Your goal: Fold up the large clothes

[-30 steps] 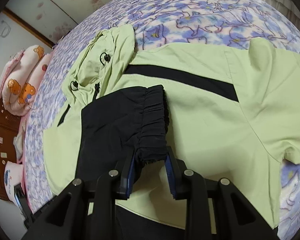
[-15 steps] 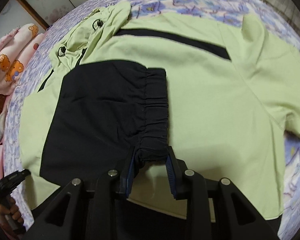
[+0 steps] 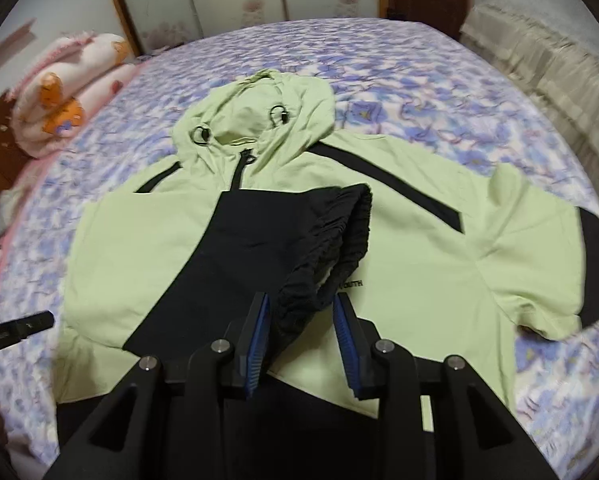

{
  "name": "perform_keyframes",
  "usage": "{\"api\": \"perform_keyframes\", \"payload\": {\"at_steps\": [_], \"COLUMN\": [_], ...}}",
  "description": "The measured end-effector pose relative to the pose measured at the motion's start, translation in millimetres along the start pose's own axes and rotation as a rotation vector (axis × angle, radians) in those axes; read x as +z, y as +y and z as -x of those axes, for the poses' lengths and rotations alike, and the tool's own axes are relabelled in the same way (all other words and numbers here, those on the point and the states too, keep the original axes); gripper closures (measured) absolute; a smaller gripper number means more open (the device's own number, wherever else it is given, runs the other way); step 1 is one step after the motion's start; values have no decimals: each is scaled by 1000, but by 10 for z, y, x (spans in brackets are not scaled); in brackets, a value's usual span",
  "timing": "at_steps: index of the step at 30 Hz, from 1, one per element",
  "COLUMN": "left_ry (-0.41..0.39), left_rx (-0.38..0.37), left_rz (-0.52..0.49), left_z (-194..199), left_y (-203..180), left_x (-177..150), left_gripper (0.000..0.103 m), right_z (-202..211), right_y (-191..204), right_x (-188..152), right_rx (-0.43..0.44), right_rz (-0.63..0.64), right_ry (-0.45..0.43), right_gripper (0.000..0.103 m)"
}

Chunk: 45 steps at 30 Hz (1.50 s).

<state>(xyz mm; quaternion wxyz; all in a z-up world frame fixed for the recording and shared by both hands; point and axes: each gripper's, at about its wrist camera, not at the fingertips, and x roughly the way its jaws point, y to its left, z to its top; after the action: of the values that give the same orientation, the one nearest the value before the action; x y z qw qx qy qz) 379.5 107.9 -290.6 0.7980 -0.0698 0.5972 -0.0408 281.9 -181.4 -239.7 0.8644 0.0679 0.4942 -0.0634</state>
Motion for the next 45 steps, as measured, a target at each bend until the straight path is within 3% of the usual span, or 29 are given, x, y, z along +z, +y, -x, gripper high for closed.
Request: {"api": "perform_keyframes", "payload": {"at_steps": [5, 8, 10, 13, 14, 20, 25, 30, 32, 34, 36, 40, 45], "left_ry": [27, 61, 99, 151, 169, 179, 135, 110, 96, 93, 86, 47, 13], "left_rx": [-64, -116, -144, -142, -127, -68, 67, 178, 193, 226, 212, 181, 42], "left_rz": [-72, -66, -50, -39, -32, 1, -11, 54, 97, 129, 163, 163, 79], "left_z": [-229, -404, -537, -746, -832, -1049, -924, -813, -780, -772, -720, -493, -397], "left_y": [-357, -422, -414, -360, -337, -205, 27, 458, 627, 739, 792, 748, 359], "left_x": [32, 26, 30, 12, 10, 34, 74, 52, 25, 3, 1, 91, 350], "left_gripper": [94, 95, 96, 97, 97, 97, 97, 97, 97, 97, 97, 97, 97], "right_z": [-41, -201, -325, -559, -632, -1036, -955, -863, -831, -803, -752, -516, -605], "right_y": [251, 429, 529, 651, 678, 735, 365, -273, -485, -489, -406, -337, 245], "right_x": [-85, -161, -214, -281, -298, -333, -265, -291, -307, -311, -272, -83, 267], "right_rx": [151, 299, 380, 456, 476, 428, 313, 96, 112, 100, 71, 218, 390], "right_rz": [-12, 3, 11, 17, 22, 51, 6, -77, -128, -101, -66, -128, -68], "right_ry": [11, 45, 67, 120, 128, 178, 134, 118, 118, 117, 110, 2, -47], "right_gripper": [69, 72, 91, 103, 103, 103, 103, 103, 103, 103, 103, 103, 103]}}
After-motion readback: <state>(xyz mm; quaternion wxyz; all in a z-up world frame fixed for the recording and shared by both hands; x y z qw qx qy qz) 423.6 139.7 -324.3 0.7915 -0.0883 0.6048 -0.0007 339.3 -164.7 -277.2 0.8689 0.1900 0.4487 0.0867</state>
